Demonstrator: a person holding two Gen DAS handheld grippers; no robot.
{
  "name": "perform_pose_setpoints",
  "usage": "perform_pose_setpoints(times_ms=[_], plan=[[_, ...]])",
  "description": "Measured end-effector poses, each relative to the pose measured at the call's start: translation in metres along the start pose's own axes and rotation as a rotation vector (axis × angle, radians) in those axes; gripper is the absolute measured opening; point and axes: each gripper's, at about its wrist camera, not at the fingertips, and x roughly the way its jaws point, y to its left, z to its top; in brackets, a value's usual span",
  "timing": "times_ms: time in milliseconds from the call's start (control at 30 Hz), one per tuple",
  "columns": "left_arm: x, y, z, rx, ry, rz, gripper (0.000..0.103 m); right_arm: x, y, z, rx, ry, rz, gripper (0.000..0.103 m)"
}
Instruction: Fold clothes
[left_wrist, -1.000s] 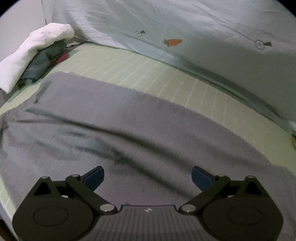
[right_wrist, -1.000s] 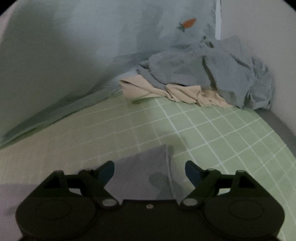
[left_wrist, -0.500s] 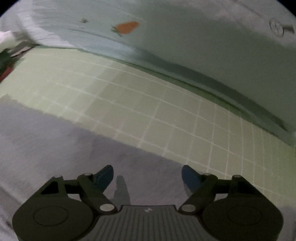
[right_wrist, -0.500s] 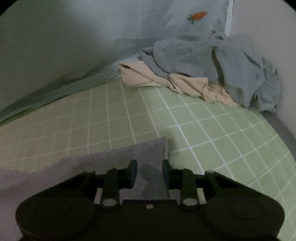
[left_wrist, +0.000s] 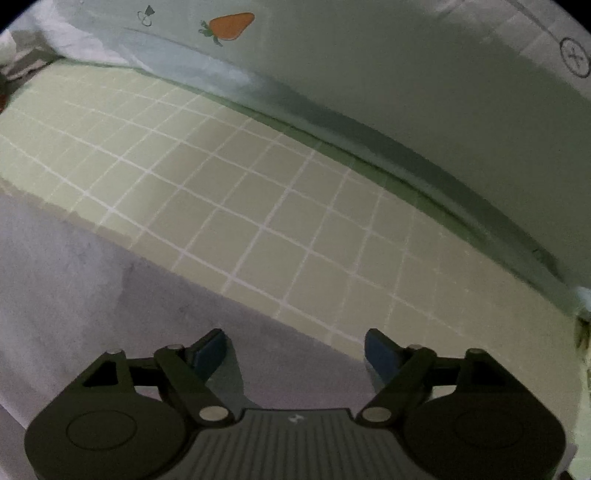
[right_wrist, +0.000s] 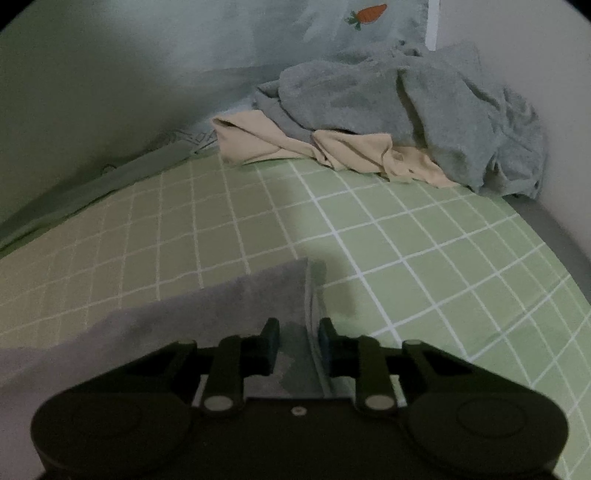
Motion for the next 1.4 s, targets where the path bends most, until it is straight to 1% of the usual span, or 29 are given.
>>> perform_pose_setpoints(times_ms=[100, 167, 233, 267, 300, 333, 367, 400, 433, 467, 500, 600, 733, 867, 933, 967, 1033, 1067, 1100, 1133, 1167, 1200, 1267, 1300, 1367, 1400], plan=[[0.002, -0.011, -0.004, 0.005, -0.003, 0.025, 0.090, -0.001, 0.001, -0.002, 0.008, 0.006, 0.003, 0.024], [0.004, -0.020, -0.008, 0.024, 0.004, 0.020, 0.090, 0.000, 0.001, -0.004, 0.013, 0.013, 0.004, 0.024], [0.008, -0.028, -0.014, 0.031, 0.013, 0.035, 0.089, -0.001, 0.003, -0.005, -0.004, 0.012, -0.006, 0.022], [0.008, -0.032, -0.017, 0.044, -0.002, 0.059, 0.086, -0.001, 0.004, -0.005, -0.015, 0.013, -0.009, 0.017], [0.008, -0.034, -0.019, 0.050, -0.016, 0.092, 0.081, -0.001, 0.005, -0.006, -0.025, 0.014, -0.012, 0.013], [0.007, -0.037, -0.021, 0.056, -0.030, 0.124, 0.075, -0.002, 0.006, -0.006, -0.032, 0.013, -0.012, 0.005], [0.007, -0.039, -0.023, 0.061, -0.044, 0.157, 0.056, -0.003, 0.006, -0.006, -0.037, 0.011, -0.013, 0.004], [0.005, -0.041, -0.025, 0.068, -0.066, 0.200, 0.030, -0.004, 0.005, -0.007, -0.039, 0.004, -0.013, 0.003], [0.005, -0.041, -0.025, 0.070, -0.080, 0.216, 0.014, -0.006, 0.005, -0.007, -0.041, -0.004, -0.014, 0.002], [0.005, -0.039, -0.025, 0.061, -0.082, 0.204, 0.001, -0.007, 0.005, -0.008, -0.043, -0.013, -0.016, 0.002], [0.005, -0.035, -0.022, 0.045, -0.081, 0.188, 0.000, -0.010, 0.005, -0.007, -0.046, -0.028, -0.025, 0.002], [0.006, -0.027, -0.015, 0.003, -0.082, 0.144, 0.000, -0.020, 0.006, -0.004, -0.059, -0.077, -0.051, 0.002], [0.000, -0.025, -0.002, -0.007, -0.130, 0.121, 0.000, -0.036, 0.005, 0.006, -0.073, -0.140, -0.079, 0.001], [-0.004, -0.028, 0.015, -0.014, -0.184, 0.096, 0.000, -0.048, 0.002, 0.015, -0.051, -0.195, -0.072, 0.001], [-0.003, -0.027, 0.021, -0.020, -0.199, 0.082, 0.000, -0.043, 0.003, 0.015, -0.062, -0.187, -0.073, 0.001], [-0.001, -0.026, 0.024, -0.025, -0.199, 0.074, 0.000, -0.036, 0.004, 0.014, -0.066, -0.160, -0.073, 0.002], [0.005, -0.022, 0.025, -0.035, -0.170, 0.056, 0.004, -0.023, 0.004, 0.012, -0.055, -0.101, -0.081, 0.002], [0.003, -0.020, 0.024, -0.032, -0.168, 0.044, 0.010, -0.021, 0.003, 0.009, -0.033, -0.085, -0.096, 0.006], [0.001, -0.017, 0.023, -0.029, -0.167, 0.033, 0.029, -0.023, 0.001, 0.006, -0.012, -0.080, -0.094, 0.011], [-0.005, -0.016, 0.019, -0.012, -0.181, 0.020, 0.041, -0.025, -0.001, 0.002, 0.008, -0.075, -0.091, 0.026], [-0.011, -0.014, 0.015, 0.009, -0.198, 0.020, 0.063, -0.027, -0.002, -0.001, 0.028, -0.069, -0.089, 0.043], [-0.017, -0.012, 0.010, 0.030, -0.214, 0.021, 0.077, -0.029, -0.004, -0.005, 0.049, -0.064, -0.087, 0.046], [-0.027, -0.009, 0.000, 0.073, -0.219, 0.034, 0.078, -0.032, -0.008, -0.012, 0.089, -0.049, -0.083, 0.047], [-0.033, -0.007, -0.005, 0.094, -0.220, 0.040, 0.080, -0.034, -0.009, -0.019, 0.104, -0.023, -0.087, 0.048], [-0.040, -0.001, -0.017, 0.112, -0.201, 0.048, 0.081, -0.037, -0.012, -0.033, 0.136, 0.028, -0.095, 0.056], [-0.044, 0.002, -0.025, 0.119, -0.187, 0.048, 0.082, -0.038, -0.014, -0.041, 0.155, 0.051, -0.100, 0.058]])
